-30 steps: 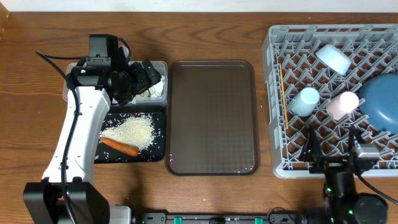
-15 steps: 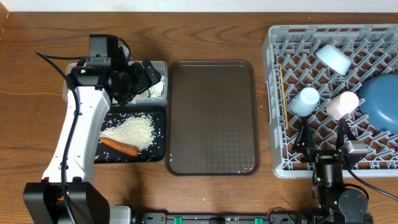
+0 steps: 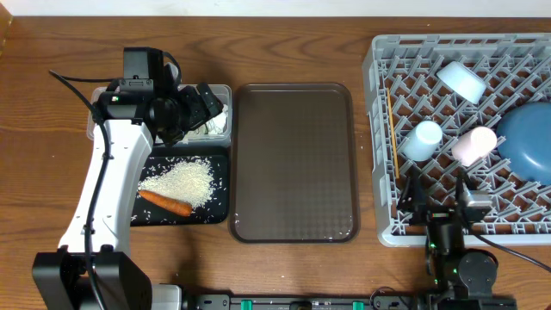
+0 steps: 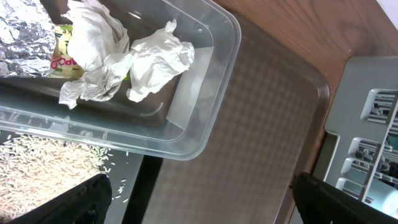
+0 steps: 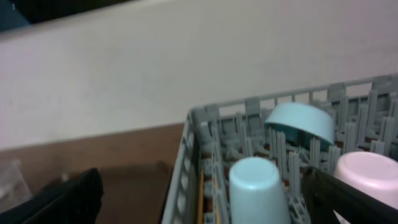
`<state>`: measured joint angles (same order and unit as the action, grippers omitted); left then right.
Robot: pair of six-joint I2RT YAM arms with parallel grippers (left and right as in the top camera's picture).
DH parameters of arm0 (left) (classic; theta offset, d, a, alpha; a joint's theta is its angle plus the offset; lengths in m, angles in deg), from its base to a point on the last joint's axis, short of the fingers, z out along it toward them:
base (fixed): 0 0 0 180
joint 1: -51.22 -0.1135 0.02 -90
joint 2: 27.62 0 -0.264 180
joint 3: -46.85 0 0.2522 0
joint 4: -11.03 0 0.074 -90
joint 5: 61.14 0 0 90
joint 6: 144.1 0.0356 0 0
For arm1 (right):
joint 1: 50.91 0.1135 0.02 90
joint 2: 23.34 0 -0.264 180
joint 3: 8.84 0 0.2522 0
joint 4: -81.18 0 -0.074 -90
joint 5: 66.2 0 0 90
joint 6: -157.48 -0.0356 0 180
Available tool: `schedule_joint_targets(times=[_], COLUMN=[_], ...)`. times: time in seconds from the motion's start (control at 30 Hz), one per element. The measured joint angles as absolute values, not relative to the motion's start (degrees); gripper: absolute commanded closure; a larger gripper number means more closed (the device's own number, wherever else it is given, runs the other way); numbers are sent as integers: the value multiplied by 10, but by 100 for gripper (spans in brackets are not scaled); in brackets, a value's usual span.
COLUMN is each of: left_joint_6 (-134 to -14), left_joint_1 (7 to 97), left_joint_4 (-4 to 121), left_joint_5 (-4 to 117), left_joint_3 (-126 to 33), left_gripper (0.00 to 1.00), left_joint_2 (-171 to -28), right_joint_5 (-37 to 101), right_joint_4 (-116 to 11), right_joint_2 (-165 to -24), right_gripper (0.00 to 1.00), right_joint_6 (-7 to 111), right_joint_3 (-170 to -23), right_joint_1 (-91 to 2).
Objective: Sort waste into correct bins and load items into the dishwasher rack
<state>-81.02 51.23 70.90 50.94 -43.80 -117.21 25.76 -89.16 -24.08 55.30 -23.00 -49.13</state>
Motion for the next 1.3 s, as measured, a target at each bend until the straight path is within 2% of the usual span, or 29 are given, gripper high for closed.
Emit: schedule_joint_targets(times=[0.27, 1.3], left_joint_6=[-810, -810], left_joint_1=[512, 512], left_joint_4=[709, 709], left_joint_5=[509, 509], left_joint_3=[-438, -438], left_gripper=[5, 5], left_joint_2=[-1172, -1172], right_joint_5=[259, 257], right_joint_4=[-812, -812], right_joint_2=[-240, -240], right_gripper=[1, 1], right_joint_6=[621, 641], right_joint_3=[-230, -230], right_joint_1=[-477, -477])
